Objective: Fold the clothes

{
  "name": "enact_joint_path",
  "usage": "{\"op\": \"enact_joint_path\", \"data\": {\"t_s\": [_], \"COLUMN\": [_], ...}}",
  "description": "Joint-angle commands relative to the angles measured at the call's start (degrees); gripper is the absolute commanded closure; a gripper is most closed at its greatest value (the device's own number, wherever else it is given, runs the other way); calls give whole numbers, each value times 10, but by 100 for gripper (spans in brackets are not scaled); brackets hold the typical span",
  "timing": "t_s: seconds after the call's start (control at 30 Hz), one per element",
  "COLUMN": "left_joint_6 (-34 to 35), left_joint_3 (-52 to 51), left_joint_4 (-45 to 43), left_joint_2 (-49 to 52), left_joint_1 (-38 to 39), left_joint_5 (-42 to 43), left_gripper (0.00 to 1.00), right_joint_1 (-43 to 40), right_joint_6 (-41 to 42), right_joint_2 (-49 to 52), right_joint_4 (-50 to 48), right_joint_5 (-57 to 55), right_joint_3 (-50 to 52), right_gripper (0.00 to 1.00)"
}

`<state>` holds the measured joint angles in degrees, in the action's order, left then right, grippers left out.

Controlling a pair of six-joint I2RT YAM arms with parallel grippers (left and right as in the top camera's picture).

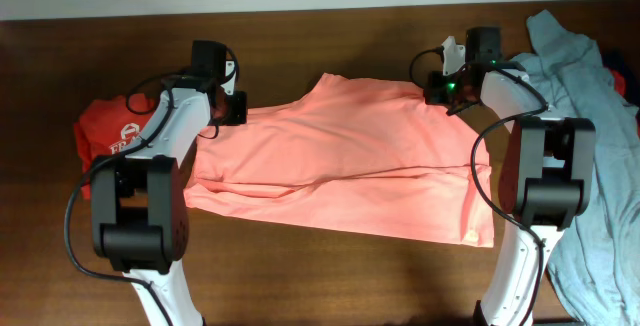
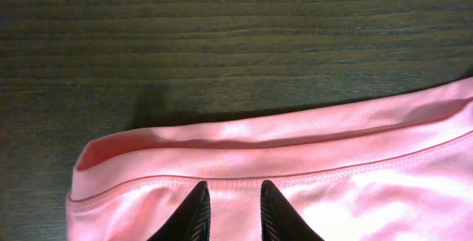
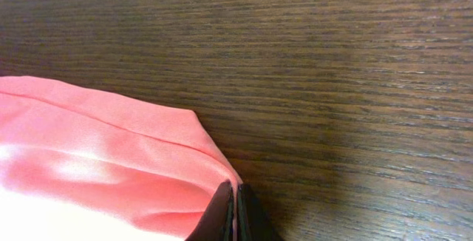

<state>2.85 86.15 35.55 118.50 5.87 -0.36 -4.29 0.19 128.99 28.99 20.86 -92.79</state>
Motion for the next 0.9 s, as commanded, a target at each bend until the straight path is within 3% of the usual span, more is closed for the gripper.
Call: {"op": "enact_joint_path", "data": {"t_s": [0.0, 0.7, 0.87], "left_joint_6": [4, 3, 4], "left_joint_3": [-4, -77, -77], "left_joint_4": [3, -10, -22], "left_joint_2": [-13, -12, -12], "left_joint_1": [-2, -2, -3], "left_joint_5": [11, 55, 42], "left_gripper": [76, 75, 69], "right_joint_1": [0, 2, 2], "right_joint_6": [0, 0, 0], "right_joint_2": [8, -62, -62], "right_joint_4": [9, 117, 153], "right_joint_5": [-16, -66, -111], "right_joint_3": [-5, -44, -44], "right_gripper": [96, 94, 96]}}
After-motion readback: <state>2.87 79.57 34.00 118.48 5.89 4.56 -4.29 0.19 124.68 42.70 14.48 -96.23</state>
